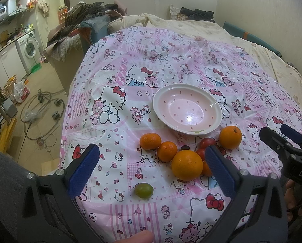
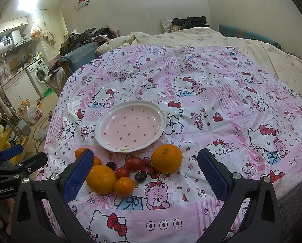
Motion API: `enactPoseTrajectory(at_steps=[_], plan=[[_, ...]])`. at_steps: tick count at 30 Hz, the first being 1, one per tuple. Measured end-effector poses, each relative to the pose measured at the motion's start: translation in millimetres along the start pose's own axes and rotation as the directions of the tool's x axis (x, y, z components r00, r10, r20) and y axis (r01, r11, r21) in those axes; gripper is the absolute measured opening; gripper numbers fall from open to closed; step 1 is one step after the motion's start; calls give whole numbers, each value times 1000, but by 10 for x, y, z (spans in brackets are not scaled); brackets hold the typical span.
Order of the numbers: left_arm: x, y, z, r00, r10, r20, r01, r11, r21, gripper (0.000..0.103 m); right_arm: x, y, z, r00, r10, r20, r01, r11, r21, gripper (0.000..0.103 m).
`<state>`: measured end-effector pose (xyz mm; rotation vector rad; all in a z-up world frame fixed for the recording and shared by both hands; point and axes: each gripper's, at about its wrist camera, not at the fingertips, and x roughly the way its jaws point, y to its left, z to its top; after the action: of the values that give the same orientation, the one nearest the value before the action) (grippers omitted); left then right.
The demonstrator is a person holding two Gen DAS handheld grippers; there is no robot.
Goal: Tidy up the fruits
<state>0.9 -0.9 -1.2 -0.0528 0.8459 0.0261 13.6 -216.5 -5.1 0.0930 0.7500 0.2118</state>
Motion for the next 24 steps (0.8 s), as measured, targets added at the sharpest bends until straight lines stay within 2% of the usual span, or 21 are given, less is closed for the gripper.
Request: enactPoseTrajectory(at_steps=[18,21,24], plan=[[-49,52,1,1000,-1,-4,1,1000,-5,102,-9,-22,25,1000,2,-8,-1,1000,19,103],[28,100,41,999,1,-42,-2,1000,-16,102,13,-68,55,999,14,-37,-13,999,39,103],[144,164,106,994,14,-107,-18,999,-32,102,121,-210,136,993,56,-104,-46,995,88,103]])
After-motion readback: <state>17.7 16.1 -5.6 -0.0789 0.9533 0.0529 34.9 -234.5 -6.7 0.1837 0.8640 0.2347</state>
